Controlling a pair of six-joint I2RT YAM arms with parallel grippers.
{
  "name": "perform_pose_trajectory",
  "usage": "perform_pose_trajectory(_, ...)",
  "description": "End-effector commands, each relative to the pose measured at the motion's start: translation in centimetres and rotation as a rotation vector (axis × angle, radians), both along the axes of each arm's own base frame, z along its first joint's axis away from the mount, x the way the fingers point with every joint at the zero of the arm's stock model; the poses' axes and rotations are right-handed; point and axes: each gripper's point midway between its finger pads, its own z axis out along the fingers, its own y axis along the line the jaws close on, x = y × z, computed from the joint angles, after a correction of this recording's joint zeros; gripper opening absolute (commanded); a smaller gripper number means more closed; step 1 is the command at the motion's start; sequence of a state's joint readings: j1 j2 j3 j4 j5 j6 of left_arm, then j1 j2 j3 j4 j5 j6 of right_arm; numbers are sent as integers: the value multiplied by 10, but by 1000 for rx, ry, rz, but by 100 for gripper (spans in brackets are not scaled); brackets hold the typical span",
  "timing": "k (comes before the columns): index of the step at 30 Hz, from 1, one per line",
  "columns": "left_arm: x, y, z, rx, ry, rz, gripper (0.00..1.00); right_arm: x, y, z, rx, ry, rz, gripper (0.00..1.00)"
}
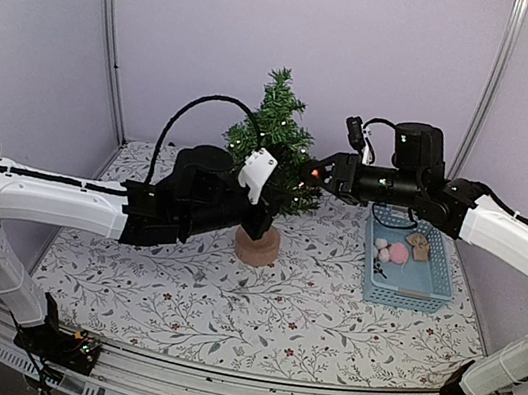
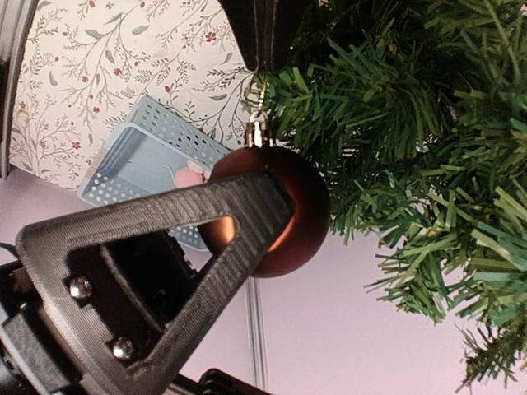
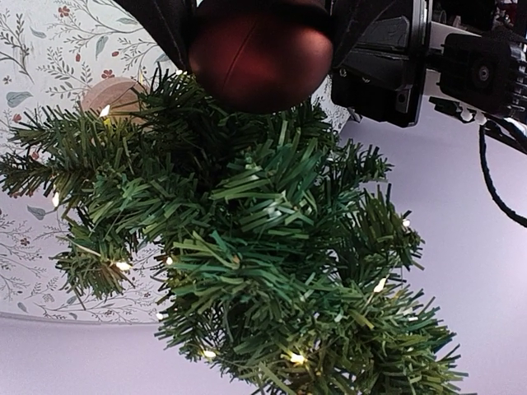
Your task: Decorate the small christmas tree
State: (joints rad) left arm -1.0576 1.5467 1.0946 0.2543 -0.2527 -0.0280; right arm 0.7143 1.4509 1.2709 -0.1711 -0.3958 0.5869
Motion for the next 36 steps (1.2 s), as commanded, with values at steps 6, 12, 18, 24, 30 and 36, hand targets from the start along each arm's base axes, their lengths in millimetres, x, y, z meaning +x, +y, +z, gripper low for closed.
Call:
perform_pose_trajectory(6,12,6,14,-39,-20,46,0,11,3,8,-2,-21,-43,19)
perform_pose_trajectory(12,12,5,14,-37,-20,40,0,14,0,11,-2,-32,-66,18)
perform_pose_trajectory(18,14,2,16,-35,-25,39,0,17,-3,10,-9,-38,-91,18)
perform_pose_trajectory(24,17,2,15,-25,-23,52,0,20,1,9,-7,-40,-84,18)
perform_pose_trajectory(30,17,2,6,10,-10,51,0,19,6,-3,-23,-22,-53,18)
perform_pose_trajectory(36,14,0,-2,40,-7,36,0,16,3,-14,-52,-15,-51,18)
